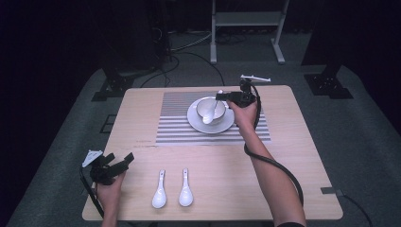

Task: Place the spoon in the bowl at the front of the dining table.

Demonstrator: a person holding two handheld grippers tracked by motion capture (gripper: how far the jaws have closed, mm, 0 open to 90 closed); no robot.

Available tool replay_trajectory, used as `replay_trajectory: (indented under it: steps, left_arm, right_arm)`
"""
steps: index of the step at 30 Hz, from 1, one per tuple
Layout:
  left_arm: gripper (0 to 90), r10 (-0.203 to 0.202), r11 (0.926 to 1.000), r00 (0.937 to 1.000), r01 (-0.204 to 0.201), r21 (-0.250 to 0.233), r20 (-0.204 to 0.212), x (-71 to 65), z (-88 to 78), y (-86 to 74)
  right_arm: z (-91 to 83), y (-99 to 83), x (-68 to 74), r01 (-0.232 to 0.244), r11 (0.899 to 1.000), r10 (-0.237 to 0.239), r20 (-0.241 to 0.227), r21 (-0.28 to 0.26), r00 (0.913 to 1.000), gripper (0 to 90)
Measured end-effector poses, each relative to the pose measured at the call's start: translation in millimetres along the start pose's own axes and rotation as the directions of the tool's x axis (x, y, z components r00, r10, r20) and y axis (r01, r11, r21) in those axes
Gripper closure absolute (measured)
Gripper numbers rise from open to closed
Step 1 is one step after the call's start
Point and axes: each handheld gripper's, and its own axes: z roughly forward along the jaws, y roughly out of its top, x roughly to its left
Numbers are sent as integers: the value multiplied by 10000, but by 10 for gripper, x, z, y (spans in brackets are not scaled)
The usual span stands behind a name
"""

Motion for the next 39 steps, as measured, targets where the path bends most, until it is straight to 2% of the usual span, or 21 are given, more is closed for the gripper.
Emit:
replay_trajectory:
  steps: [15, 19, 25, 39]
  left_arm:
    - [31, 51, 10000, 10000, -51, 29, -14, -4, 1, 0]
    - [31, 37, 10000, 10000, -37, 21, -6, -3, 0, 0]
    - [31, 34, 10000, 10000, -34, 8, 1, -2, 0, 0]
    - [30, 8, 10000, 10000, -8, -16, -20, -1, -2, 0]
  right_arm:
    - [61, 34, -111, -538, 9963, 555, 242, -664, 9982, 845]
    - [63, 34, -160, -812, 9925, 843, 311, -916, 9960, 844]
    - [51, 33, -202, -865, 9894, 933, 538, -1170, 9942, 844]
    - [127, -61, -323, -915, 9910, 999, 843, -980, 9914, 844]
